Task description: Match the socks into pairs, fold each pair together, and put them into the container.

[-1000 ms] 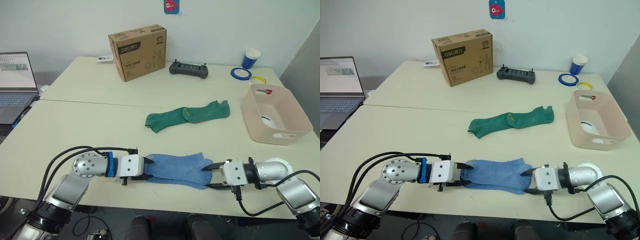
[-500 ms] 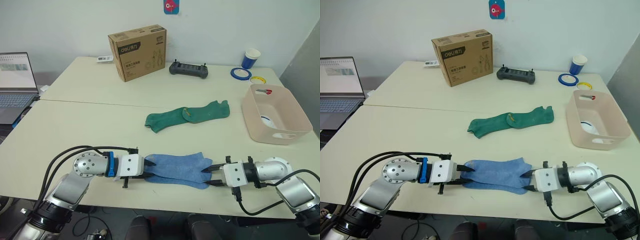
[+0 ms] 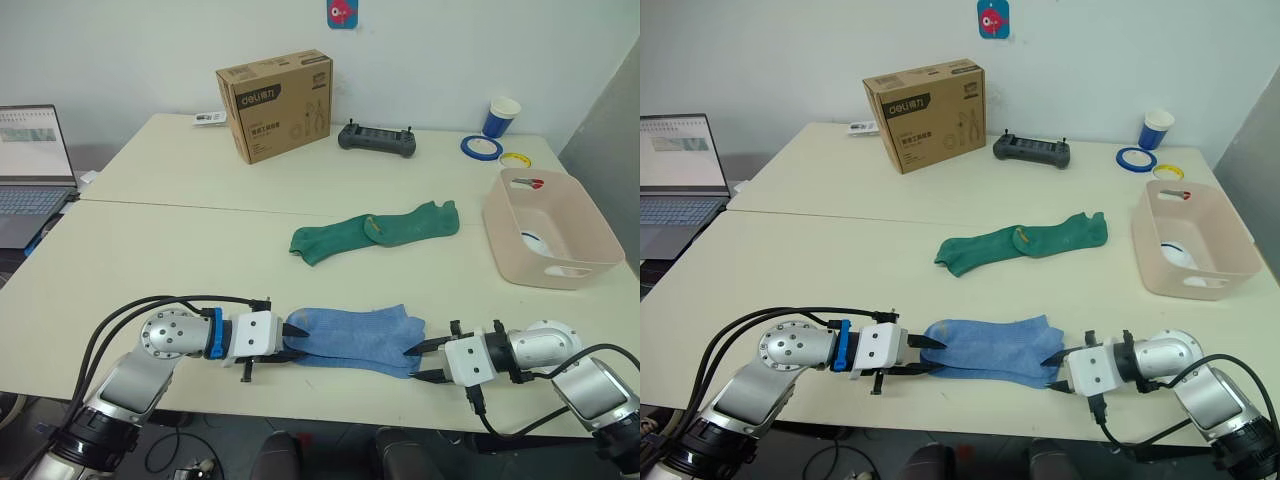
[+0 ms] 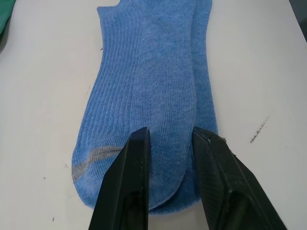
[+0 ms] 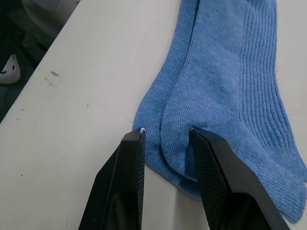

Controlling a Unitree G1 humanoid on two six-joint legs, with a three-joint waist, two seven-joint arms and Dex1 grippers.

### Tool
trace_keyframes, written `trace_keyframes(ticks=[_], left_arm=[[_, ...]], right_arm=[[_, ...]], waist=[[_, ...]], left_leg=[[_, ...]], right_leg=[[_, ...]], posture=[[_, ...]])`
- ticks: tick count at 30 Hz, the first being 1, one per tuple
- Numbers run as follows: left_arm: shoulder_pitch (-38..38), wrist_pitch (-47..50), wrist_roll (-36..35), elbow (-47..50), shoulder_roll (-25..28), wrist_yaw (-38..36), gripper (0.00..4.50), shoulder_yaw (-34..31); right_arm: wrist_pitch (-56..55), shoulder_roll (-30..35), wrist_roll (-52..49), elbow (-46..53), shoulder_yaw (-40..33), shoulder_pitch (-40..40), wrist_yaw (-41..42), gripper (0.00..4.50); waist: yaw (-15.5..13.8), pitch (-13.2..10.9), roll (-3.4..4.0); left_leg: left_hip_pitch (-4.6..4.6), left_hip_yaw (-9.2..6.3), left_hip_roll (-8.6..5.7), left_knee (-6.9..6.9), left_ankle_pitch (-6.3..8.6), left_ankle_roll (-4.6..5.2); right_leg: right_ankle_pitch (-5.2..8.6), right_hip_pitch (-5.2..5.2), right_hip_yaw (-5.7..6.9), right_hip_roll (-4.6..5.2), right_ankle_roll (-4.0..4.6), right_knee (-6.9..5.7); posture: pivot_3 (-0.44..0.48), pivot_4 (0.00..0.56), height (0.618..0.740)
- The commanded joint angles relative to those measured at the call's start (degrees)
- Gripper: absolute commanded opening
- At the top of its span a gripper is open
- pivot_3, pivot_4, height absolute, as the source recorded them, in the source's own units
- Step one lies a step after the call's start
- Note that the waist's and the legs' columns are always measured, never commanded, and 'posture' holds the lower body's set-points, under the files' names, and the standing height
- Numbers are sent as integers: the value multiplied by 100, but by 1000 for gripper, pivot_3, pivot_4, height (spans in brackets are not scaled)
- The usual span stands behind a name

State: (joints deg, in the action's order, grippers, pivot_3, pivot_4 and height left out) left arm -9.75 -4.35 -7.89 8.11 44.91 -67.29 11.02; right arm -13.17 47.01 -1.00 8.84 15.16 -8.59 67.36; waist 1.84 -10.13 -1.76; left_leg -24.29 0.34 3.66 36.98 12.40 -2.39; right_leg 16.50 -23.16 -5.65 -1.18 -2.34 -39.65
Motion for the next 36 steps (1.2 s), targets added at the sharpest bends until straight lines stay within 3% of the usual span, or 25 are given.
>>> trace_keyframes(ticks=[1,10,12,15,16,17,28,36], left_arm=[[4,-186,-5,-7,62,-107,1358,-3],[-35,-361,182,-140,48,-134,1358,14],[-53,-357,149,-144,39,-157,1163,4],[-75,-366,142,-165,31,-166,460,-7],[-77,-368,146,-169,27,-163,89,-12],[-80,-366,140,-168,25,-168,36,-16],[51,50,-404,233,292,-492,36,-238],[16,140,-384,232,339,-349,36,-309]], right_arm=[[-71,-25,44,-30,9,-115,-40,1606],[20,-84,-30,-2,38,-160,-12,1606],[83,-81,-109,39,13,-162,17,984],[233,-77,-261,112,-22,-162,73,24],[301,-77,-313,136,-30,-156,88,0],[307,-73,-316,135,-33,-158,87,0],[1075,22,-817,852,-87,-125,229,0],[1042,-34,-629,702,-32,-92,144,0]], waist=[[1,0,0],[0,0,0],[1,0,0],[0,0,0],[1,0,0],[1,0,0],[5,0,0],[1,0,0]], left_leg=[[0,1,0,0,0,0],[3,1,0,0,0,0],[3,2,0,0,0,0],[5,2,0,0,0,0],[6,2,0,0,0,0],[7,3,0,0,0,0],[16,1,1,-1,0,0],[21,4,1,-1,0,0]], right_leg=[[0,0,-1,0,0,0],[2,1,-1,0,3,-4],[2,1,-1,0,3,-6],[2,1,-2,0,3,-8],[2,1,-2,0,4,-9],[3,1,-2,0,4,-10],[10,1,-2,-1,13,-26],[15,3,-2,-2,19,-29]], posture=[[0,150,740],[0,150,740],[0,150,740],[0,150,740],[0,150,740],[0,150,740],[0,150,740],[0,150,740]])
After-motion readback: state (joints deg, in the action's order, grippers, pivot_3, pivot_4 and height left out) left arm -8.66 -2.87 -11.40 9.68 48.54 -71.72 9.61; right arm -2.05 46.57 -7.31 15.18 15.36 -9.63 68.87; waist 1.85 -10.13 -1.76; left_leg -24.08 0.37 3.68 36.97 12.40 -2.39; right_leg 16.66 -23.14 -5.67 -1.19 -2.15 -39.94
